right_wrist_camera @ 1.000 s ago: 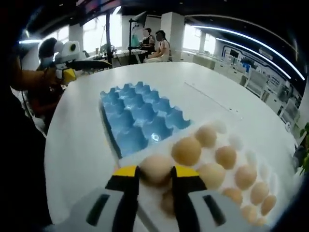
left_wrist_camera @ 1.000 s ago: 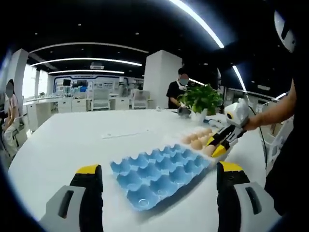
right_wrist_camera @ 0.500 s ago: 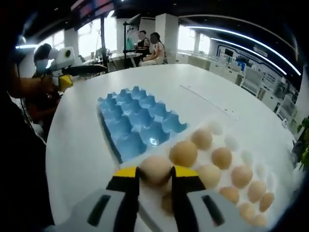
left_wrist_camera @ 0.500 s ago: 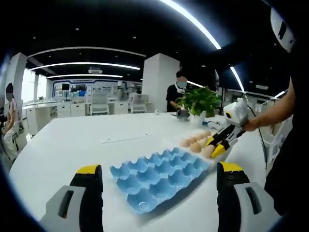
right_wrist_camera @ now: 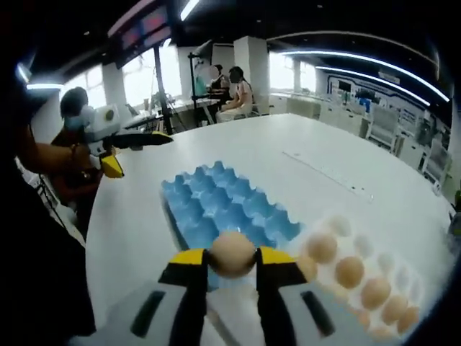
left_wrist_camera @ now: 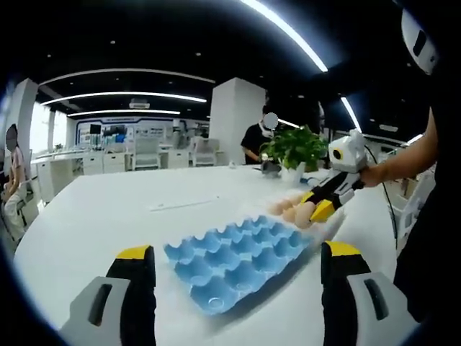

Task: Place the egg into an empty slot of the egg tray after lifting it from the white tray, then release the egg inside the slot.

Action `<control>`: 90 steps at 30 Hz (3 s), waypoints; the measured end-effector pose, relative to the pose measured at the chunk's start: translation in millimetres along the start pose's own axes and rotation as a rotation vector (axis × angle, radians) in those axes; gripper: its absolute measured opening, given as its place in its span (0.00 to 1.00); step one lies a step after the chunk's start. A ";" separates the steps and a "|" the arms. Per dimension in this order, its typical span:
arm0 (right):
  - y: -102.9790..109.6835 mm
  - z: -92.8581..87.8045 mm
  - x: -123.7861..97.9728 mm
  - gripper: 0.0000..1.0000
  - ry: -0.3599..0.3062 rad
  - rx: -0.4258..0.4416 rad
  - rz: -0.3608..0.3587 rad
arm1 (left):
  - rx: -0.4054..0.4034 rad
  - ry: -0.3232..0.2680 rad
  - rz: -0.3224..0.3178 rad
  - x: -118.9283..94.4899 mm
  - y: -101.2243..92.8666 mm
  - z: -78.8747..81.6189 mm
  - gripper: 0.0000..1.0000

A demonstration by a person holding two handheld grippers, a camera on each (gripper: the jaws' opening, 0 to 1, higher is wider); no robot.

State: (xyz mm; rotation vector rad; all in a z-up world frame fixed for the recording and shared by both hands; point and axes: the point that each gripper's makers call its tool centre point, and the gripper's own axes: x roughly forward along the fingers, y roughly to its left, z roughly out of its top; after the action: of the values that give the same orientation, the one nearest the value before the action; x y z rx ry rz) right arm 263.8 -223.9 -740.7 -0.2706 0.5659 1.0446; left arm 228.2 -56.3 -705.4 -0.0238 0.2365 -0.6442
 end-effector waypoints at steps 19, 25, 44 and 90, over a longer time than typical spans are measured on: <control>61.7 51.6 81.1 0.25 -0.033 -0.118 0.170 | 0.022 0.008 -0.046 -6.4 1.5 -6.6 0.95; 80.8 65.3 109.4 0.25 -0.044 -0.128 0.217 | 0.037 0.012 -0.076 -8.0 1.2 -4.9 0.93; 112.1 58.7 152.7 0.26 0.022 -0.225 0.298 | 0.040 0.005 -0.100 -12.8 8.1 -3.7 0.91; 85.6 35.8 109.2 0.24 -0.063 -0.333 0.157 | 0.056 -0.028 -0.088 -11.6 -8.8 5.1 0.88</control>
State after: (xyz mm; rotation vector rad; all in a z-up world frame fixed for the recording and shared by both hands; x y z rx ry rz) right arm 241.4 -84.9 -767.9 -0.4893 0.3582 1.2959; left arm 215.2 -56.7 -697.1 0.0107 0.1915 -0.7378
